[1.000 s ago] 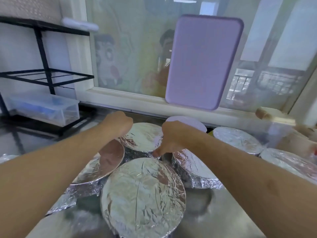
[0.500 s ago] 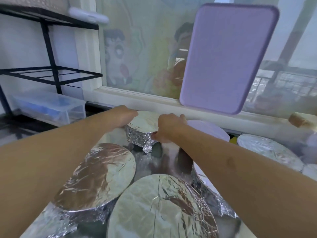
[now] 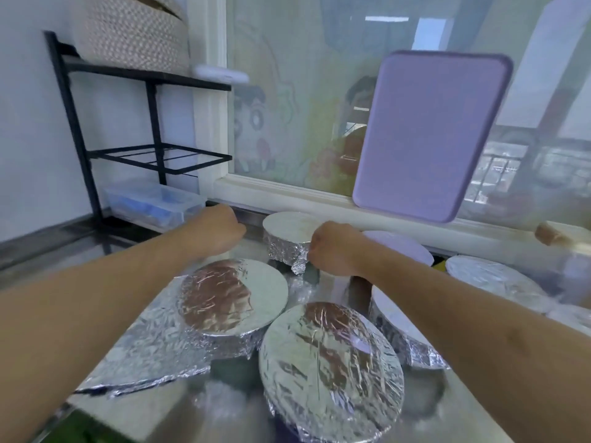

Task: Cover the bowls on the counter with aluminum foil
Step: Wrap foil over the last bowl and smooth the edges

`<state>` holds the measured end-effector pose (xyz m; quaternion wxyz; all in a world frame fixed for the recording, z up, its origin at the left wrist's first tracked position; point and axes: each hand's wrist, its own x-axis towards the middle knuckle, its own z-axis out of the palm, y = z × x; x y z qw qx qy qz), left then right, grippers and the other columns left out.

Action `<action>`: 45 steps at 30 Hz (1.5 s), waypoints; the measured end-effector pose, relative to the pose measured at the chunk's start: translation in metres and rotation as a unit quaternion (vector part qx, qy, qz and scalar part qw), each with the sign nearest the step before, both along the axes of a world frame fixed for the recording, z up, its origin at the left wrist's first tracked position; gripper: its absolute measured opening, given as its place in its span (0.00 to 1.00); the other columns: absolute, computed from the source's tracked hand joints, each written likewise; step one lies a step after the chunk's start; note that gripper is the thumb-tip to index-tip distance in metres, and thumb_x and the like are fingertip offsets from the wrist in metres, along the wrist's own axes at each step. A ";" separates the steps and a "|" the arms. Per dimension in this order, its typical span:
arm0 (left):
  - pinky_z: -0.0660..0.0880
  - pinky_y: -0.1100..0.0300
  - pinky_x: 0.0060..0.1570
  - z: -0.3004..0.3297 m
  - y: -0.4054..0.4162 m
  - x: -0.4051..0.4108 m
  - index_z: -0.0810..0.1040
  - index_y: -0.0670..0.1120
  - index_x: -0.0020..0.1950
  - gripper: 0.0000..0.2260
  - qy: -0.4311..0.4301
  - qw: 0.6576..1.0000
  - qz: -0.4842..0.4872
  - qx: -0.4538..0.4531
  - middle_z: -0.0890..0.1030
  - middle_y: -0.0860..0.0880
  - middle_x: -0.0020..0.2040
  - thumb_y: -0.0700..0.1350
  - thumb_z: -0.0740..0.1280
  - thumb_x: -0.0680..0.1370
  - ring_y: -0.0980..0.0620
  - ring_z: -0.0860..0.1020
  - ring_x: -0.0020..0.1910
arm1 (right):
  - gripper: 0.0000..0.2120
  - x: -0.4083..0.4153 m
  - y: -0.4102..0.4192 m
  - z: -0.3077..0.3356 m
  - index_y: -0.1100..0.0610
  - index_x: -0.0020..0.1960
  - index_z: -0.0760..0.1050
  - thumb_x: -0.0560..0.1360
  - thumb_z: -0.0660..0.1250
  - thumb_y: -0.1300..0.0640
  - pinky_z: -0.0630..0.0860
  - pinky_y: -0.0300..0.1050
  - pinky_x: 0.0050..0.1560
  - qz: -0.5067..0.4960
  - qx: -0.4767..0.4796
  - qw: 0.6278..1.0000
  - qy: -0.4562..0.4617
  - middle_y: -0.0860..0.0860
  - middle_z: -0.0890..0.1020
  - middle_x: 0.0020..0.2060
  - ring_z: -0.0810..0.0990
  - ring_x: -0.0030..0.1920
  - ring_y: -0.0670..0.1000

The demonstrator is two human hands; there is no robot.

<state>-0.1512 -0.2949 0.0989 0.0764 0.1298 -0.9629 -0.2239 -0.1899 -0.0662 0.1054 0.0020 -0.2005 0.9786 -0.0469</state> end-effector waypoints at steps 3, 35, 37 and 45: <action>0.70 0.54 0.40 0.003 -0.013 0.041 0.73 0.44 0.36 0.15 0.015 0.999 0.024 -0.028 0.78 0.44 0.39 0.51 0.58 0.78 0.45 0.77 0.40 | 0.11 0.034 -0.007 0.004 0.60 0.57 0.81 0.80 0.66 0.55 0.73 0.44 0.38 0.055 0.018 0.998 -0.034 0.55 0.82 0.47 0.79 0.43 0.55; 0.78 0.53 0.44 -0.040 -0.031 0.033 0.75 0.34 0.66 0.22 0.025 0.976 0.083 0.200 0.76 0.40 0.41 0.50 0.60 0.81 0.40 0.80 0.42 | 0.14 0.000 -0.050 -0.030 0.67 0.61 0.80 0.82 0.64 0.58 0.82 0.54 0.61 -0.052 -0.284 0.942 -0.172 0.61 0.85 0.53 0.80 0.48 0.56; 0.67 0.56 0.34 -0.037 -0.028 0.046 0.73 0.28 0.66 0.24 0.031 0.986 0.088 0.141 0.78 0.38 0.42 0.48 0.59 0.81 0.44 0.76 0.37 | 0.12 0.012 -0.033 -0.019 0.63 0.55 0.79 0.83 0.62 0.55 0.79 0.52 0.57 -0.035 -0.217 0.967 -0.128 0.59 0.84 0.51 0.78 0.49 0.57; 0.82 0.51 0.32 0.003 0.049 0.124 0.76 0.37 0.55 0.15 -0.019 0.981 0.009 0.190 0.84 0.38 0.43 0.49 0.61 0.83 0.41 0.83 0.30 | 0.15 0.072 0.042 0.016 0.65 0.61 0.81 0.84 0.64 0.56 0.82 0.58 0.60 -0.037 -0.135 0.985 -0.097 0.62 0.85 0.55 0.85 0.57 0.63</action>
